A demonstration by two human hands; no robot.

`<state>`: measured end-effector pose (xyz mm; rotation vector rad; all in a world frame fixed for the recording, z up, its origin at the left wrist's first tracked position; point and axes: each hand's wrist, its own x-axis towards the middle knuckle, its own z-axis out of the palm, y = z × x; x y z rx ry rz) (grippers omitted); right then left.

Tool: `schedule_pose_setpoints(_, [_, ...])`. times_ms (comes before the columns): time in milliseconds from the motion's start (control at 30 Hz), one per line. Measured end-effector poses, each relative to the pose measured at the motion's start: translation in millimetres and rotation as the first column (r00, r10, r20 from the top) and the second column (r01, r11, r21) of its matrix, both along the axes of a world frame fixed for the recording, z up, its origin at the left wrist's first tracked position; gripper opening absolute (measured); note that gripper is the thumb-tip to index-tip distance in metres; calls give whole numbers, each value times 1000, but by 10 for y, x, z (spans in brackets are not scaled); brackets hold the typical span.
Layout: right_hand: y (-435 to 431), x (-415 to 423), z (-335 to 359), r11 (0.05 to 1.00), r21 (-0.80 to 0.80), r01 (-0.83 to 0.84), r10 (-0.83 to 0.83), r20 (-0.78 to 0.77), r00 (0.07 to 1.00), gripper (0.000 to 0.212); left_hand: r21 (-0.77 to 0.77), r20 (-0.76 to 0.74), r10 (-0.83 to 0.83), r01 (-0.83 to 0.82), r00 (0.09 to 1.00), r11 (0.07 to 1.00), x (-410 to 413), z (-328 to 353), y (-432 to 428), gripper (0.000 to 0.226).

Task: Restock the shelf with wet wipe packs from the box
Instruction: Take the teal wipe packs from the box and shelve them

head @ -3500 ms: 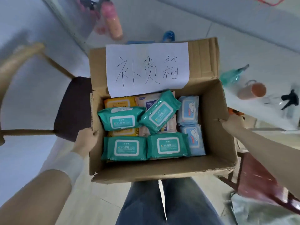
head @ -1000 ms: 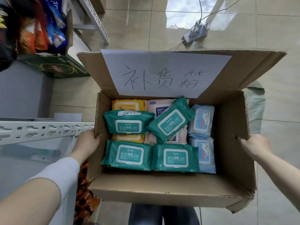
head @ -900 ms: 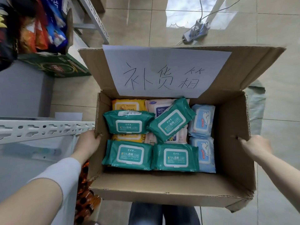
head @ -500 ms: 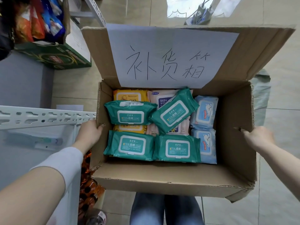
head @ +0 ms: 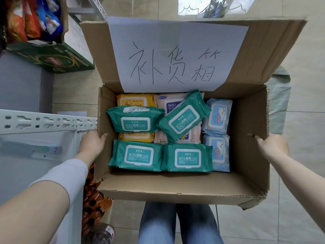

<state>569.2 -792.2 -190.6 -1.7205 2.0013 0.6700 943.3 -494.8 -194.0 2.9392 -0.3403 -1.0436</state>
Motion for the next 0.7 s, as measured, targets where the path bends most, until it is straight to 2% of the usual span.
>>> schedule_pose_setpoints(67, [25,-15,23,999,4,41,-42,50,998,42,-7,-16,67,-67,998,998,-46,50,-62,37])
schedule_pose_setpoints(133, [126,-57,85,998,13,65,-67,144,987,43,-92,-14,150,-150,989,984,-205,192,-149,46])
schedule_pose_setpoints(200, [331,-105,180,998,-32,56,-45,260,964,57,-198,54,153,-139,987,970,-480,397,-246,63])
schedule_pose_setpoints(267, [633,-106,316,974,-207,-93,148,269,952,75,-226,132,-86,115,987,967,-810,578,-379,77])
schedule_pose_setpoints(333, [952,-48,405,904,-317,-287,384,308,870,82,-251,111,-372,389,921,887,-1070,599,-560,81])
schedule_pose_setpoints(367, [1093,-4,397,879,-307,-364,458,337,822,85,-258,100,-479,487,872,834,-1154,554,-680,82])
schedule_pose_setpoints(400, [1204,49,352,886,-216,-410,463,378,801,87,-262,100,-551,557,828,788,-1202,490,-810,84])
schedule_pose_setpoints(467, [1332,176,165,924,65,-378,304,476,825,94,-246,141,-634,647,761,722,-1217,297,-1062,88])
schedule_pose_setpoints(533, [1370,306,-141,937,252,-244,88,506,858,98,-145,171,-715,735,678,662,-1164,53,-1276,91])
schedule_pose_setpoints(600, [1385,422,-397,940,318,-119,-54,486,872,105,-45,184,-774,792,606,609,-1110,-128,-1418,93])
schedule_pose_setpoints(700, [1360,507,-569,941,338,18,-148,365,919,120,7,172,-815,826,554,563,-1087,-242,-1536,92])
